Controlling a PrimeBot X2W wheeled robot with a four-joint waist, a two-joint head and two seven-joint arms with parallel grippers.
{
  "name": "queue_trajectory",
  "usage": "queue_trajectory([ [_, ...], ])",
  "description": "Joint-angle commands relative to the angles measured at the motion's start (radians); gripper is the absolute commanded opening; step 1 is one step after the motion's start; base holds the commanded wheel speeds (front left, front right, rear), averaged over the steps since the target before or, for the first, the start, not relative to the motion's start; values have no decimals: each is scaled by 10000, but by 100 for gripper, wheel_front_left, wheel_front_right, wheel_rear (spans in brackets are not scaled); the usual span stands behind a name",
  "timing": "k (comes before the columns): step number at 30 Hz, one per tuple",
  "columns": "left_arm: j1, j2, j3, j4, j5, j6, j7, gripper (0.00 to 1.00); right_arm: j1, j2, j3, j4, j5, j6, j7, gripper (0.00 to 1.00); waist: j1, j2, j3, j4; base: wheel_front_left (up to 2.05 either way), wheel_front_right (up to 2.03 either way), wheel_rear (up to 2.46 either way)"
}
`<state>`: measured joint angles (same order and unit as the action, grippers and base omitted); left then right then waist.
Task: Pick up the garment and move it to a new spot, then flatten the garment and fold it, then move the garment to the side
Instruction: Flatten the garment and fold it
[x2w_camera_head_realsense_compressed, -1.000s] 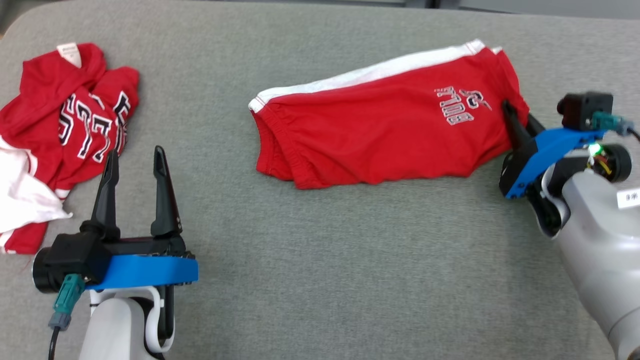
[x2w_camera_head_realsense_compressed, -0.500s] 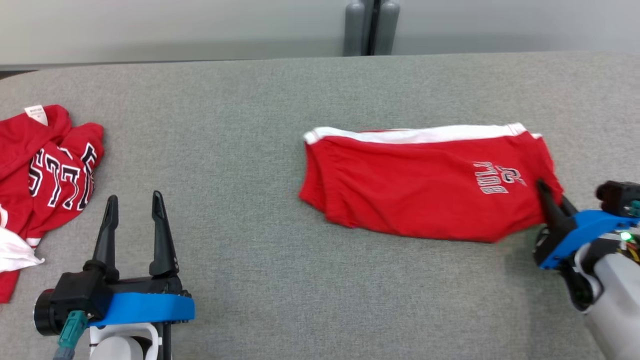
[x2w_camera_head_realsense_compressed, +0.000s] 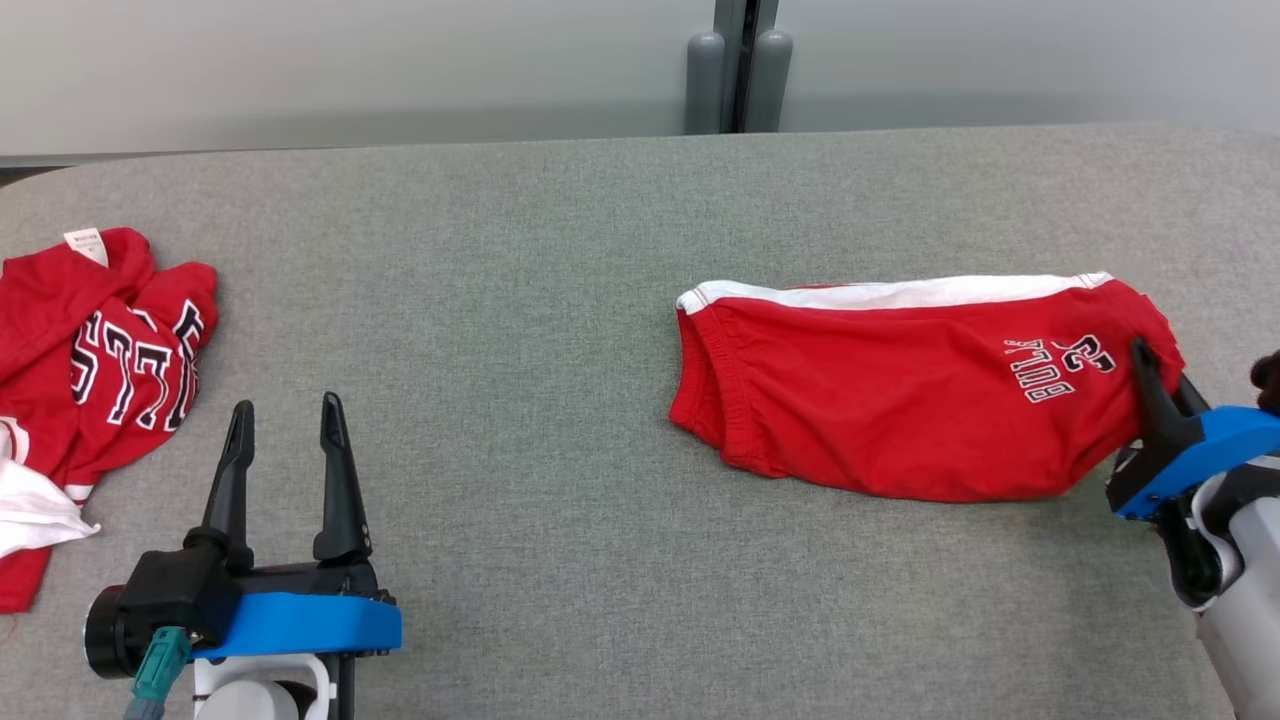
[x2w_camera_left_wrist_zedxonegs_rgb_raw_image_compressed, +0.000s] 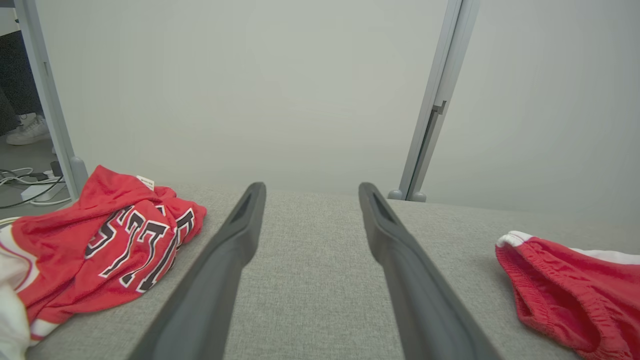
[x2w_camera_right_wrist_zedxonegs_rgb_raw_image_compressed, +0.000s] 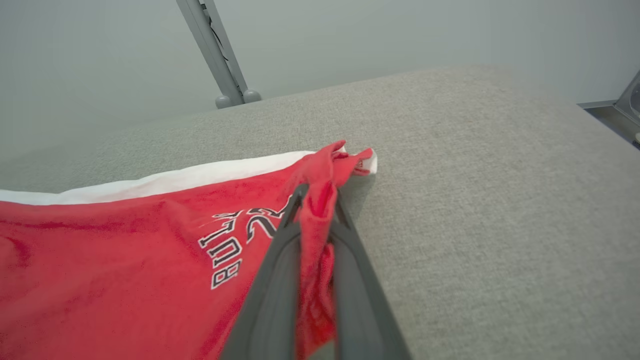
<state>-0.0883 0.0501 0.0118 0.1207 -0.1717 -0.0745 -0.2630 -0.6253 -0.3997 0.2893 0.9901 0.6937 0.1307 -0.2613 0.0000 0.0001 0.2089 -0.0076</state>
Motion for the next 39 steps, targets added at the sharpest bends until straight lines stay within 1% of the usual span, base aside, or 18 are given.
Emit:
queue_trajectory([
  [1,66,8,-14,27,-28,14,-26,100,17,85,-8,-144,-135,2,-53,0,0,-1,-66,-20,0,0,0],
  [9,76,7,-94,49,-91,19,-26,100,-351,615,294,-1384,-789,3,-55,0,0,-1,-265,-13,0,0,0],
  [17,65,7,-114,39,-144,-9,-26,100,-751,1535,1232,-2242,-1241,3,177,0,0,-1,-237,253,0,0,0],
  [25,69,7,-284,66,-321,72,-26,100,-673,2401,2073,-2094,-1465,2,239,0,0,-1,-186,666,0,0,0],
  [29,77,7,-340,42,-394,127,-26,100,-468,2648,2482,-1884,-1647,3,149,0,0,-1,-130,808,0,0,0],
  [35,123,7,-342,35,-468,189,-26,100,-129,2796,3218,-1607,-1816,3,66,0,0,-1,-91,840,0,0,0],
  [36,134,7,-329,27,-469,202,-26,100,-105,2822,3289,-1652,-1828,3,25,7,0,-1,-87,822,0,0,0],
  [37,131,6,-323,24,-483,211,-26,100,-68,2880,3420,-1771,-1838,3,9,100,0,-1,-84,799,0,0,0],
  [39,97,7,-340,17,-490,212,-26,100,81,2900,3571,-1921,-1826,3,-21,100,0,-1,-100,749,0,0,0],
])
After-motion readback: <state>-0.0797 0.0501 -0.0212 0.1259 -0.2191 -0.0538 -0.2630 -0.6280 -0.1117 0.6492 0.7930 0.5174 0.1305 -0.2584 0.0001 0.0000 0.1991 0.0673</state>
